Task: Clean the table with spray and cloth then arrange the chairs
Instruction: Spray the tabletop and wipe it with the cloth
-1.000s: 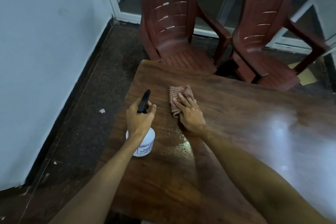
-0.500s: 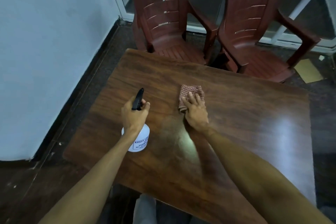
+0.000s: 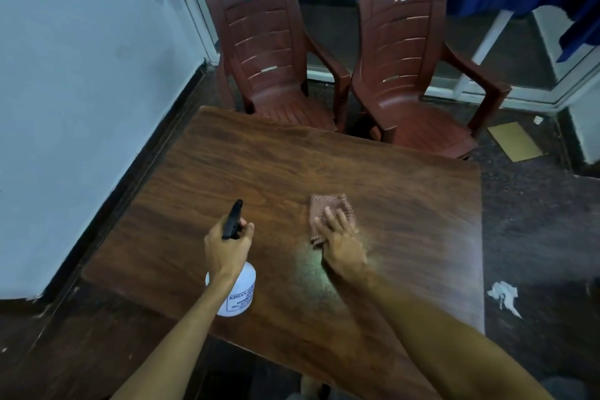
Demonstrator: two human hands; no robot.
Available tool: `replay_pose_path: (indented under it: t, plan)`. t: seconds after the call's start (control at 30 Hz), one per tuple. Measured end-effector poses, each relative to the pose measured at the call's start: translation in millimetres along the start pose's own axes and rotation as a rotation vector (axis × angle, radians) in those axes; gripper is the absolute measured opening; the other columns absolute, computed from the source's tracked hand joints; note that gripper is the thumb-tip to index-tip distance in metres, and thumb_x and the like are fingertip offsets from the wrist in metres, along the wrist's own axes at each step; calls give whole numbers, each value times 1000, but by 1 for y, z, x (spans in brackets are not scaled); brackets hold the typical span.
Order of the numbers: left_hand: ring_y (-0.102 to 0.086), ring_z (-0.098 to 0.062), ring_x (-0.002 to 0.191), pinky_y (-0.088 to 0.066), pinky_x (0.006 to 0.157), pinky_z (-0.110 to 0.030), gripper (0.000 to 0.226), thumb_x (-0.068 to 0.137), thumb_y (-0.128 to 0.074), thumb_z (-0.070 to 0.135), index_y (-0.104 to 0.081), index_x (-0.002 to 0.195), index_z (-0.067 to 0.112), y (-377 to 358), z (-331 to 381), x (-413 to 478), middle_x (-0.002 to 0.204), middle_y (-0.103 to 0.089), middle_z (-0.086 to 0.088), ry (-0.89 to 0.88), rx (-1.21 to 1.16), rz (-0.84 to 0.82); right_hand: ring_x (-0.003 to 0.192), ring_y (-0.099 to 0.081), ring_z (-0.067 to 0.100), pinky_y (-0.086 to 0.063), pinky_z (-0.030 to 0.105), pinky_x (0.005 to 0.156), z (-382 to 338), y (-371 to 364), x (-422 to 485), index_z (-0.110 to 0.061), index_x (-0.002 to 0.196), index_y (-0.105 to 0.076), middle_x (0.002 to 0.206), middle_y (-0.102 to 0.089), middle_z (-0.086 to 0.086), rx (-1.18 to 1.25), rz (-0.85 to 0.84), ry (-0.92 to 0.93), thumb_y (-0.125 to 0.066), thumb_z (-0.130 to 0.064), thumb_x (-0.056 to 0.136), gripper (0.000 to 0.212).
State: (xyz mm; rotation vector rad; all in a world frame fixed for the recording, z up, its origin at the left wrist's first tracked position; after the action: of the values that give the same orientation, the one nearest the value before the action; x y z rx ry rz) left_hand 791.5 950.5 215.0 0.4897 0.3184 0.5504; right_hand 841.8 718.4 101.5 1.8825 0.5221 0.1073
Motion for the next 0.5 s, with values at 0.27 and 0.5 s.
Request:
replay_pose_path:
  t: [0.27,0.5]
  plan:
    - [-62,-7,53,-50,58,-31,20,85,-79,12,-66,72,20,-23,1,-3,60,-65,4,-39,-86,-14,152,-12,29,-13,46,123,25,1,16,-32,150,-40,165,-17,-1,28,22,-147,-47,-22,88,64]
    - [-62,-7,59,-45,56,-22,20,85,-79,11,-65,71,17,-30,-5,27,59,-63,5,-66,-72,31,153,-7,29,-4,45,122,30,12,73,-34,150,-40,165,-16,-2,55,40,-163,-48,-20,90,62]
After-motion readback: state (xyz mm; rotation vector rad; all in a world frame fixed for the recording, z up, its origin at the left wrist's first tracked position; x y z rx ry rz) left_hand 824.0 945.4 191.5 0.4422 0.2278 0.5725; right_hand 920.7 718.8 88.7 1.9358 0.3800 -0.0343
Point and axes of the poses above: each hand's wrist, its own x-axis towards the middle knuckle, its own y-axis out of the back of the hand, z = x × y, the point moved 1 cm from there along x, towards the middle knuckle
